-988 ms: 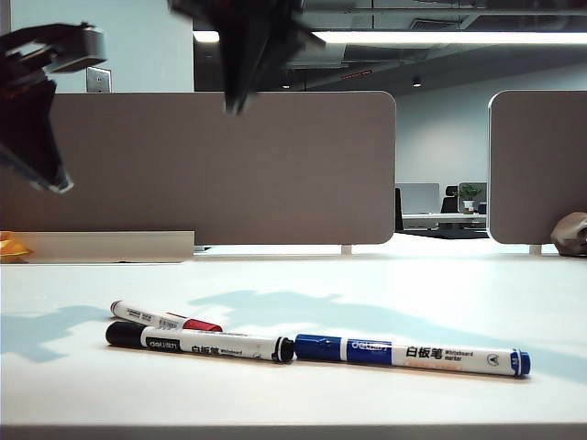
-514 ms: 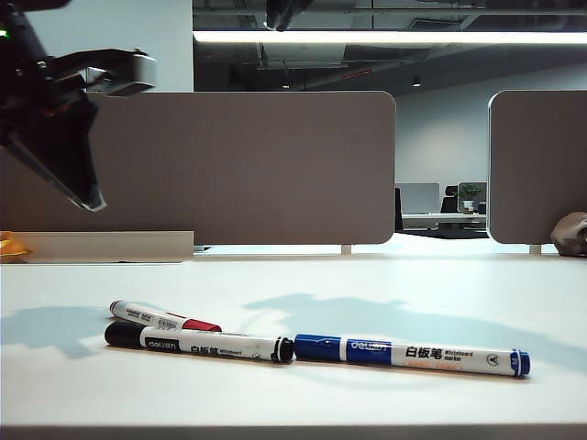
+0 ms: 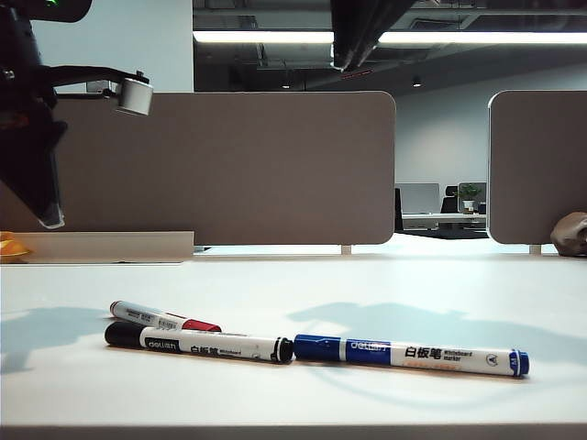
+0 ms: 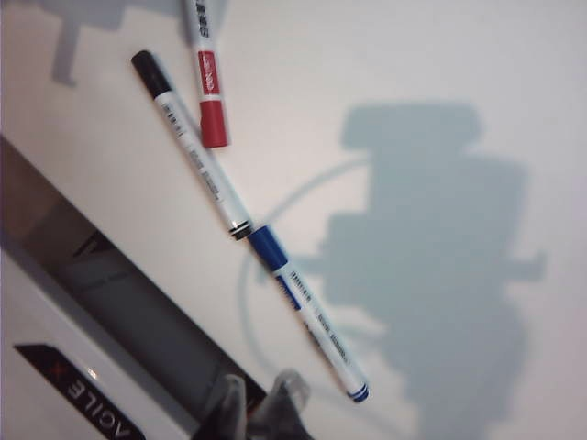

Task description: Pick up the markers one by one and line them up horizontally in a straight line on the table.

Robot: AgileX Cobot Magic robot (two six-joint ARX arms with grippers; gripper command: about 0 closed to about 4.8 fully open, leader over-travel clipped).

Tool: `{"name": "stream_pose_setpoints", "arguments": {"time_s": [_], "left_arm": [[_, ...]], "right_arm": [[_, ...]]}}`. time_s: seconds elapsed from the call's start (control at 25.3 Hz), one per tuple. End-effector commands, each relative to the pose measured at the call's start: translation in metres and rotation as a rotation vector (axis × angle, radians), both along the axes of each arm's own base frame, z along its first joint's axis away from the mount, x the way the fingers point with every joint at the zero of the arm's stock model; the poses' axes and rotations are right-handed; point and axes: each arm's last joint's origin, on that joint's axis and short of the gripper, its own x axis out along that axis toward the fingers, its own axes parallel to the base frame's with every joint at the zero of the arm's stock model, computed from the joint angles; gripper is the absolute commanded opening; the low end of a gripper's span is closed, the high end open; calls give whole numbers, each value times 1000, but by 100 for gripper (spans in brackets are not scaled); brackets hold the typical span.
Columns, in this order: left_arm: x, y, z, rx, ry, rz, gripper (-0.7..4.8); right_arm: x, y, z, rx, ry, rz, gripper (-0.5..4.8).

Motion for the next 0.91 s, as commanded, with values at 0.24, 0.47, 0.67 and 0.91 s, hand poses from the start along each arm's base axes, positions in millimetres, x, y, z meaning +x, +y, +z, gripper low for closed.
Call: {"name": "stream_pose_setpoints", "arguments": {"time_s": [0.24, 0.47, 0.67, 0.91], "left_arm": [[-1, -11, 1, -36, -39, -315, 112], [3, -32, 4, -22, -170, -471, 113], [8, -47, -3, -7, -210, -529, 113], [9, -51, -25, 207, -110, -639, 114]], "right_arm": [[-6, -5, -13, -31, 28, 50, 45], [-5, -7, -16, -41, 25, 81, 45], [-4, -8, -16, -42, 20, 99, 46], [-4, -8, -16, -45, 12, 122, 53]]}}
